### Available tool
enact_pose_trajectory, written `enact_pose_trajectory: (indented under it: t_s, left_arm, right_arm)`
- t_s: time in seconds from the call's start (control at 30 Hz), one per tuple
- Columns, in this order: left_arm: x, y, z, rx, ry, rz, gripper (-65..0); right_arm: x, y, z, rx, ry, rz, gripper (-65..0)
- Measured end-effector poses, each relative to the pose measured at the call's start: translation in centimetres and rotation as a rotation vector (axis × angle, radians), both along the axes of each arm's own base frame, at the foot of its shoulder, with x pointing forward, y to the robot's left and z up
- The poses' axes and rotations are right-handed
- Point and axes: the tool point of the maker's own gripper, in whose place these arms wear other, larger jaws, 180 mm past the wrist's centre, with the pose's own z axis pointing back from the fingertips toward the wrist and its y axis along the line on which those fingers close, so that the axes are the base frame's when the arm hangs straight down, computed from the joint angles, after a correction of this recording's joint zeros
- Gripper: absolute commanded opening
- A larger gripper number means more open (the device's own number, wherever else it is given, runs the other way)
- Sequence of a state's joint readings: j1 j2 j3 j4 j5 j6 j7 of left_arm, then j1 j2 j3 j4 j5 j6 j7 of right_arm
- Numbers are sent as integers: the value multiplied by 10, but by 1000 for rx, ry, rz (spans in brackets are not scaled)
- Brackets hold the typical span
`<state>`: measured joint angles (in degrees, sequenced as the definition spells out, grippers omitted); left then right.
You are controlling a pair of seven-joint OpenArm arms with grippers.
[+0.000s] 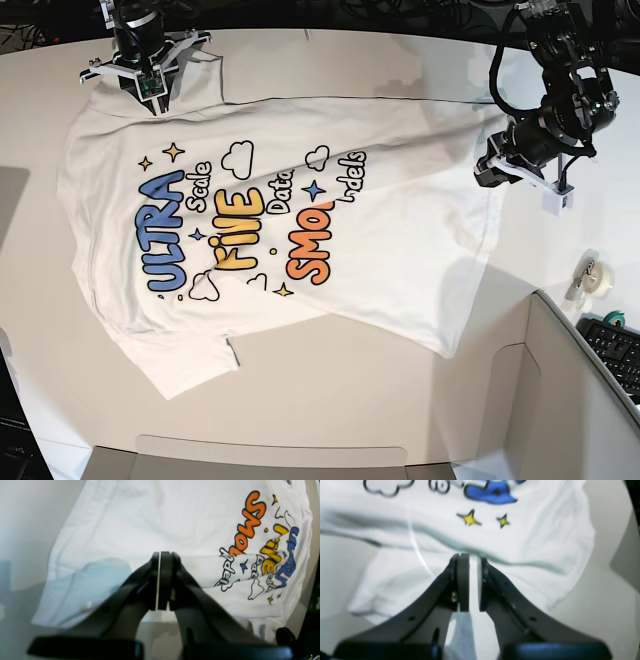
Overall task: Layout the t-shirt on the table in an organized manner, then fold the t-shirt properly
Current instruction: 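Drag the pinched fabric with the right gripper toward the shirt collar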
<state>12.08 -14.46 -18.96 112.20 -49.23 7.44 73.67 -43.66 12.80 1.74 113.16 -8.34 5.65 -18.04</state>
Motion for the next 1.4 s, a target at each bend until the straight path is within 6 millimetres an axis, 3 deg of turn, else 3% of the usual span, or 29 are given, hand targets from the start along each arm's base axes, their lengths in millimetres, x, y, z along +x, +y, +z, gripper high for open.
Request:
enact_pose_trajectory:
  t_s: [0.1, 0.47, 0.6, 0.83, 0.97, 1.13, 1.27, 1.4]
  left_arm:
    - [-2, -5, -4, -11, 20, -15, -623]
    - [-2, -3, -4, -5, 18, -11, -621]
    - [-2, -2, -4, -2, 19, -11, -620]
    - [-10, -3, -10, -3, 46, -15, -615]
    - [-9, -3, -9, -2, 42, -16, -556]
    - [-9, -3, -9, -2, 40, -14, -519]
    - [-16, -2, -14, 0, 57, -10, -519]
    - [-15, 0, -14, 1, 55, -6, -519]
  right_arm:
    - [-18, -15, -24, -46, 122, -6, -599]
    - [-31, -58, -24, -168, 185, -4, -600]
    - [-45, -62, -25, -182, 214, 10, -600]
    - [-46, -55, -22, -163, 215, -8, -599]
    - [-29, -34, -3, -97, 127, -27, -596]
    - [-18, -27, 3, -54, 85, -68, -595]
    - [-3, -9, 15, 165, -4, -104, -594]
    - [22, 4, 43, 480, -136, -154, -596]
